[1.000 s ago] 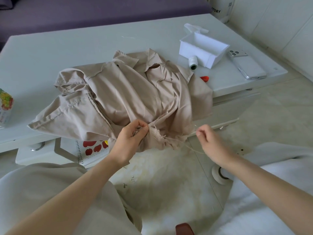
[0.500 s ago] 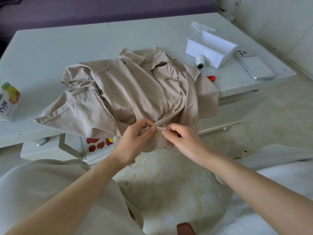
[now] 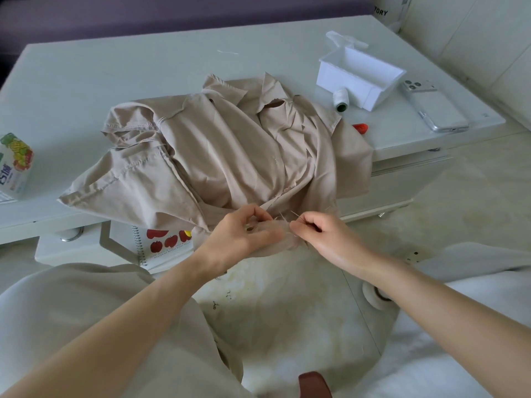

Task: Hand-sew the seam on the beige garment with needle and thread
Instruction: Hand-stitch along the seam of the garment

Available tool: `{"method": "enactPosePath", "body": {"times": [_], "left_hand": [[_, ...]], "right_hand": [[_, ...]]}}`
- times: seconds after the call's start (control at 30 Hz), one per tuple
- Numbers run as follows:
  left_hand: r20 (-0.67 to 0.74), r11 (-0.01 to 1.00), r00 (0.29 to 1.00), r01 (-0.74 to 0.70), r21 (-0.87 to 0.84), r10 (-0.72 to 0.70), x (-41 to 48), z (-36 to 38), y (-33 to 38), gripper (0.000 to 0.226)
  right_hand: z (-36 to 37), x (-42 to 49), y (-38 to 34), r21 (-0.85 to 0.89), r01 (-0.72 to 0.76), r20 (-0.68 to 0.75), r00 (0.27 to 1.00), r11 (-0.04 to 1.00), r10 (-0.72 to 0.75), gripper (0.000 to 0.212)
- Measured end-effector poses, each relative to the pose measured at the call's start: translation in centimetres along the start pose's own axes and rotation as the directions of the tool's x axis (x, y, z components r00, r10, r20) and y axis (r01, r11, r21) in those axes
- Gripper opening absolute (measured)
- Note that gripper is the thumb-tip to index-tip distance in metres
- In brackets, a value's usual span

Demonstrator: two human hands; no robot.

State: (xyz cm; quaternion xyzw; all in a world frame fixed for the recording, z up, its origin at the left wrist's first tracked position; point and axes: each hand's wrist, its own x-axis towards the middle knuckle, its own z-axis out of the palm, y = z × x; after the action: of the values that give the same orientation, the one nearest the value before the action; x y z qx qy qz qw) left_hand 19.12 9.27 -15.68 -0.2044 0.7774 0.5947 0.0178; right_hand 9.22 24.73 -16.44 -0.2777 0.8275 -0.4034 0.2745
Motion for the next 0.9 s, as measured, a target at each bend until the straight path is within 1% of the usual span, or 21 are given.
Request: {"method": "enactPosePath", "body": {"times": [0.1, 0.17, 0.23, 0.3, 0.4, 0.47, 0.53, 0.6, 0.67, 0.73, 0.83, 0.9], "left_hand": [[-0.003, 0.998, 1.000, 0.008, 0.067, -0.008, 0.0, 0.1, -0.2, 0.021], [-0.038, 0.994, 0.999, 0.000, 0.112, 0.005, -0.1, 0.0, -0.3, 0.011], [-0.059, 0.993, 0.998, -0.025, 0.118, 0.032, 0.0, -0.3, -0.7, 0.007], [-0.048, 0.993, 0.998, -0.039, 0.108, 0.044, 0.1, -0.6, -1.0, 0.009], [-0.028, 0.996, 0.998, -0.062, 0.071, 0.064, 0.0, -0.7, -0.9, 0.010], [-0.024, 0.996, 0.996, -0.080, 0.050, 0.082, -0.1, -0.6, -0.8, 0.011], [-0.031, 0.995, 0.995, -0.090, 0.036, 0.091, -0.1, -0.6, -0.7, 0.012], [-0.040, 0.995, 0.995, -0.095, 0.036, 0.096, -0.1, -0.6, -0.7, 0.012], [-0.046, 0.995, 0.995, -0.092, 0.034, 0.093, -0.1, -0.6, -0.7, 0.011], [-0.063, 0.996, 0.994, -0.087, 0.028, 0.089, 0.0, -0.6, -0.7, 0.009], [-0.107, 0.996, 0.990, -0.090, 0.021, 0.092, 0.0, -0.7, -0.6, 0.009], [-0.113, 0.995, 0.989, -0.092, 0.023, 0.094, 0.0, -0.7, -0.6, 0.010]], "right_hand": [[0.0, 0.2, 0.0, -0.025, -0.014, -0.009, 1.000, 1.000, 0.014, 0.035], [0.0, 0.2, 0.1, -0.055, -0.020, 0.001, 1.000, 0.998, 0.020, 0.035], [0.1, 0.3, 0.1, -0.103, -0.022, 0.010, 1.000, 0.994, 0.023, 0.030], [0.0, 0.4, 0.0, -0.083, -0.021, -0.010, 1.000, 0.996, 0.020, 0.026], [-0.2, 0.6, -0.6, -0.002, 0.049, -0.127, 0.991, 0.999, -0.049, 0.031], [-0.1, 0.7, -1.2, 0.042, 0.098, -0.215, 0.973, 0.994, -0.087, 0.030], [0.5, 0.8, -1.7, 0.082, 0.104, -0.241, 0.967, 0.991, -0.081, 0.029], [1.4, 0.8, -1.8, 0.099, 0.084, -0.220, 0.974, 0.992, -0.060, 0.029], [2.3, 0.8, -1.8, 0.057, 0.053, -0.181, 0.983, 0.997, -0.042, 0.029], [2.7, 1.1, -1.5, 0.055, -0.019, -0.148, 0.989, 0.998, 0.026, 0.026], [2.8, 1.4, -1.0, 0.150, -0.132, -0.107, 0.983, 0.980, 0.149, 0.007], [2.7, 1.2, -0.9, 0.201, -0.164, -0.066, 0.981, 0.966, 0.181, 0.014]]}}
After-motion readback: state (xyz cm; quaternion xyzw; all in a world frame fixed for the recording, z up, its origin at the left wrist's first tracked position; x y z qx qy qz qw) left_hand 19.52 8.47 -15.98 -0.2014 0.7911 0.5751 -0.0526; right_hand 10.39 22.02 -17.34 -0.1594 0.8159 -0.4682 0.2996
